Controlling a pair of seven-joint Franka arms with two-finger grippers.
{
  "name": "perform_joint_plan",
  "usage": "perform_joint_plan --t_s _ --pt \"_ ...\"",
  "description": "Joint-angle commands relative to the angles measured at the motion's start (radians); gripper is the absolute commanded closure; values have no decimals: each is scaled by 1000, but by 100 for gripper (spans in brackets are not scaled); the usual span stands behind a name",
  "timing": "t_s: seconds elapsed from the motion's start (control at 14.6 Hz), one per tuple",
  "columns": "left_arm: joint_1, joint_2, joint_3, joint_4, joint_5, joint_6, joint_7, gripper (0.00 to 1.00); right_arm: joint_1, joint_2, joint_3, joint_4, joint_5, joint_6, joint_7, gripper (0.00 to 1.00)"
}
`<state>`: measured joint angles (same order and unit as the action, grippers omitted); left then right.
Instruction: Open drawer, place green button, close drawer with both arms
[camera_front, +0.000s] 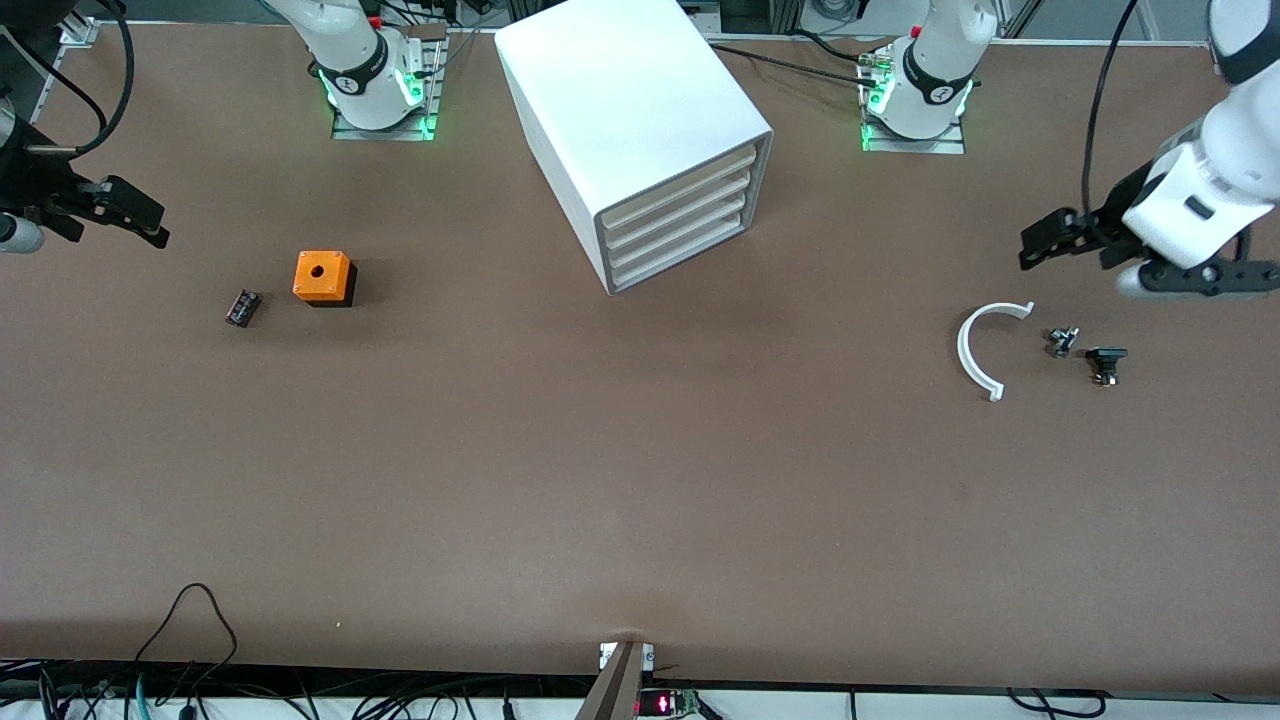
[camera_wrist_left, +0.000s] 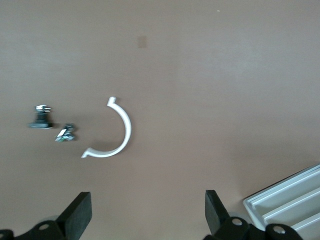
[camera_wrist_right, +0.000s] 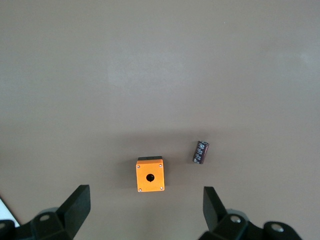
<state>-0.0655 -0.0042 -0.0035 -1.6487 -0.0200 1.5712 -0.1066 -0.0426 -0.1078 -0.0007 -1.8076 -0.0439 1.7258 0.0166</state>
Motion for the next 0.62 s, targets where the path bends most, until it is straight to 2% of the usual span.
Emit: perform_joint_plan --t_s 0.0,0.07,0.34,0.55 --pt "-23 41 -10 64 76 -57 16 0 4 0 -1 -4 18 2 -20 0" --pt "-7 61 -7 94 75 -62 25 0 6 2 1 -4 18 -2 -21 0" --pt "-11 64 -15 112 71 -63 25 0 6 3 1 13 13 -29 -26 0" --pt "-5 64 -12 116 66 -62 147 0 6 3 1 16 16 -29 -21 0"
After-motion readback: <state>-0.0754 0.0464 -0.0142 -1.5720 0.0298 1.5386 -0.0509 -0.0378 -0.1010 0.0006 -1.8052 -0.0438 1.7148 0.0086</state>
